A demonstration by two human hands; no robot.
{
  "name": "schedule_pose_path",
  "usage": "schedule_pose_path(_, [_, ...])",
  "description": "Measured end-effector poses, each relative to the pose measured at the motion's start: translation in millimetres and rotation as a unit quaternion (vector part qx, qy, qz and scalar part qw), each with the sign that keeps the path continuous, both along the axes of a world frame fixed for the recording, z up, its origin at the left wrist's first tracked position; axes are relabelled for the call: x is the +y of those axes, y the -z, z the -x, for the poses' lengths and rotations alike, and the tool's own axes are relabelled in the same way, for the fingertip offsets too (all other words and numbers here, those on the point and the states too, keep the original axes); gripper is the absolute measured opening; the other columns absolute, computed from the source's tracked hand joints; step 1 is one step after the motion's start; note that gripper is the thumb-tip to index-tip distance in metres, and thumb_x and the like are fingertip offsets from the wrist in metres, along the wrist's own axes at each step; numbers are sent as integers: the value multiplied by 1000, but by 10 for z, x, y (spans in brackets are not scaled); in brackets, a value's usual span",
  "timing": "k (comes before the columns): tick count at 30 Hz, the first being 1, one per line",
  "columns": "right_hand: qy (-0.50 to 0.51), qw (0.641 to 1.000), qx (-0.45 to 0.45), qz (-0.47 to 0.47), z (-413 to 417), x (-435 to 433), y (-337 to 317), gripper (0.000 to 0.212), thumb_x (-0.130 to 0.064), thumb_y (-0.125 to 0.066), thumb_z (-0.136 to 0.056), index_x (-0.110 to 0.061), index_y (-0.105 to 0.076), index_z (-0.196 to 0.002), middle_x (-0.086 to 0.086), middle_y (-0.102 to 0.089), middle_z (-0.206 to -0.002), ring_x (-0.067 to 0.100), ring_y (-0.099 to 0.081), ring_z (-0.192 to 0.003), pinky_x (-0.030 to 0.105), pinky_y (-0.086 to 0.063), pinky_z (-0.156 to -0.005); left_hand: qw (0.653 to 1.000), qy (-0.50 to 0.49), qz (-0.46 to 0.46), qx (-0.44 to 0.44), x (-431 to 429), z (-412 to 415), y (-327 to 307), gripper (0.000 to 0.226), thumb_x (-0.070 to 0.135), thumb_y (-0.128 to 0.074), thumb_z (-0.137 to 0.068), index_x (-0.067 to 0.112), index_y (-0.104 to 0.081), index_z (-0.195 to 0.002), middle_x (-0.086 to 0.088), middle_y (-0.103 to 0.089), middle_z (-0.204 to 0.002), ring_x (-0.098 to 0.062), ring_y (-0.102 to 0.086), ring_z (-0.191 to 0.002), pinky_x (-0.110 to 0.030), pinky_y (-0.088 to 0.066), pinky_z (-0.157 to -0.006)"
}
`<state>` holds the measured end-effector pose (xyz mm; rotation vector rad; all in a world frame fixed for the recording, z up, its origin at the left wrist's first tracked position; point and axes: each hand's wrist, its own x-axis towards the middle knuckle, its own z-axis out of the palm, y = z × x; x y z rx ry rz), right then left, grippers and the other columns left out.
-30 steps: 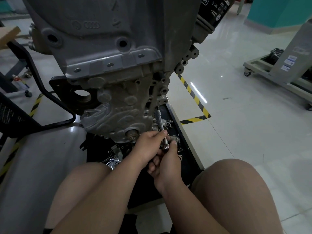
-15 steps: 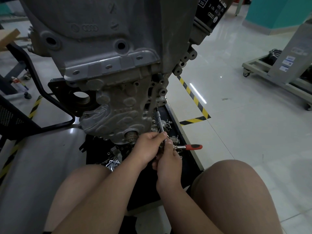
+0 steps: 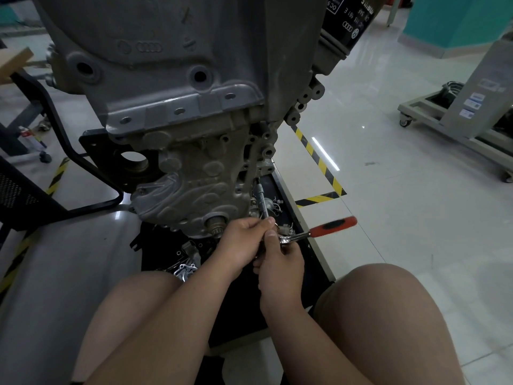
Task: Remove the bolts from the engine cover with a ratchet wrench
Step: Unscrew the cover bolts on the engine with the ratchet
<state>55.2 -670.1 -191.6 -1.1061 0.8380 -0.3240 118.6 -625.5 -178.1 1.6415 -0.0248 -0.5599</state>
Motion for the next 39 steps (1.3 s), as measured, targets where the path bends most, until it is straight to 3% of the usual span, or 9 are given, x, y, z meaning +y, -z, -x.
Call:
schedule_pose_path(2, [-11, 999, 26, -37, -8, -3, -2, 39, -44, -50, -97, -11, -67, -85, 3, -65, -59, 9, -57, -44, 19, -40, -40, 1000, -2, -5, -6, 6, 6, -9, 33, 28, -61, -93, 14, -66, -64, -2, -56, -49, -10, -44, -35, -15, -33, -36])
schedule_pose_path(5, [-31, 993, 33, -105, -30, 3, 3, 61, -54, -38, -99, -11, -65, -65, 5, -58, -48, 15, -49, -35, 22, -39, -40, 1000, 8, -1, 15, 17, 9, -18, 30, 30, -59, -94, 11, -66, -72, 0, -54, -44, -10, -40, -29, -14, -30, -34])
schedule_pose_path(11, [-30, 983, 21, -179, -51, 16, 52, 57, -63, -34, -96, -19, -66, -79, 4, -45, -44, 16, -39, -33, 20, -35, -38, 997, 53, -29, 41, 24, 7, -3, 34, 37, -49, -98, 14, -70, -83, -2, -47, -43, -16, -36, -27, -16, -32, -35])
schedule_pose_path(16, [-38, 978, 30, -203, -55, 36, 31, 72, -67, -35, -94, -22, -56, -42, 3, -43, -41, 16, -37, -31, 19, -32, -38, 998, 52, -34, 26, 47, -2, 24, 34, 37, -52, -97, 16, -68, -75, -2, -46, -42, -17, -36, -27, -17, -31, -38])
schedule_pose_path(22, [-48, 990, 32, -125, -30, 12, 20, 67, -54, -41, -98, -18, -58, -44, 1, -46, -42, 13, -41, -32, 21, -35, -40, 999, 39, -23, 12, 45, -11, 48, 34, 35, -59, -93, 14, -66, -68, -5, -51, -45, -16, -39, -29, -17, -32, -35])
schedule_pose_path(26, [-34, 998, 19, -53, 9, 5, 11, 45, -43, -47, -99, -7, -61, -75, -1, -54, -48, 8, -47, -37, 17, -34, -36, 1000, 22, -14, -6, 22, -24, 68, 34, 31, -63, -92, 11, -64, -64, -3, -53, -47, -11, -45, -35, -17, -35, -38])
schedule_pose_path(29, [-30, 998, 12, -45, 28, 10, -4, 38, -41, -52, -97, -7, -63, -85, -5, -57, -50, 5, -49, -40, 18, -37, -38, 1000, 16, -19, -5, 12, -34, 85, 32, 32, -64, -91, 8, -68, -70, -4, -60, -56, -12, -52, -46, -19, -41, -47])
schedule_pose_path(32, [-30, 999, 16, -34, 33, 15, 3, 36, -39, -56, -96, -5, -63, -88, -2, -56, -55, 7, -48, -45, 22, -39, -44, 1000, 12, -20, 2, 4, -47, 93, 31, 32, -64, -91, 8, -71, -73, -4, -63, -60, -13, -55, -53, -23, -45, -53])
schedule_pose_path(39, [-21, 997, 20, -66, -13, -15, 6, 47, -46, -48, -98, -9, -67, -77, 1, -59, -51, 10, -51, -39, 18, -36, -37, 999, 22, -19, 15, 1, -26, 43, 35, 36, -60, -93, 12, -66, -68, -1, -56, -48, -13, -47, -37, -17, -35, -38])
